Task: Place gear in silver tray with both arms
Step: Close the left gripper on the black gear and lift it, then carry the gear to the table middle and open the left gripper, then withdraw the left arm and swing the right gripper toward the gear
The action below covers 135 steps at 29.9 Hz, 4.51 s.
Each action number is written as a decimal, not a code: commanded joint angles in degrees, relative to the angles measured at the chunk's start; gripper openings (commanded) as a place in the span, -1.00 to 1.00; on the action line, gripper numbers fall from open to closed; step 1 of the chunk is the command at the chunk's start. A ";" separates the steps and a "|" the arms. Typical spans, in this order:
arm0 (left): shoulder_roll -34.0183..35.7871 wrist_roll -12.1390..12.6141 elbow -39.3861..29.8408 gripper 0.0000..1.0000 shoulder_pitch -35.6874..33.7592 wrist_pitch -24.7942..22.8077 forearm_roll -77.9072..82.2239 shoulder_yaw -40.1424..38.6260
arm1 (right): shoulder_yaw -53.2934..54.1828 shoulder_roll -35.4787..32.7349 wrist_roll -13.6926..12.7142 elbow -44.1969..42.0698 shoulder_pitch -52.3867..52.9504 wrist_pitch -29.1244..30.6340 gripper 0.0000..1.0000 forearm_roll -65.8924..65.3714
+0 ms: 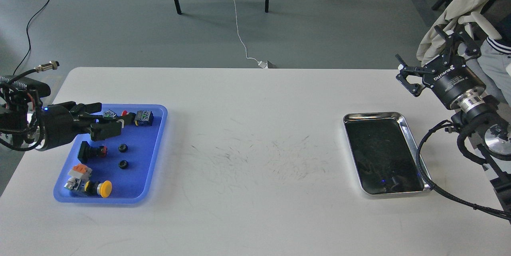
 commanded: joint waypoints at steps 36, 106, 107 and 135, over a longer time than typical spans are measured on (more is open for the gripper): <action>-14.75 -2.22 19.81 -0.24 10.07 7.69 8.93 0.74 | 1.78 -1.95 0.11 0.63 -0.18 0.06 0.98 0.10; -62.65 14.30 23.51 -0.51 0.40 -0.57 12.54 0.12 | 1.08 -3.88 0.11 0.10 -0.61 -0.38 0.98 -0.16; -62.65 14.30 23.51 -0.41 0.66 -0.57 12.54 0.12 | 0.99 -3.88 0.11 0.01 -0.61 -0.30 0.98 -0.16; -40.52 14.47 8.83 0.95 4.52 9.79 -25.91 -28.34 | -4.54 -5.98 -0.59 10.55 2.19 -1.00 0.98 -4.37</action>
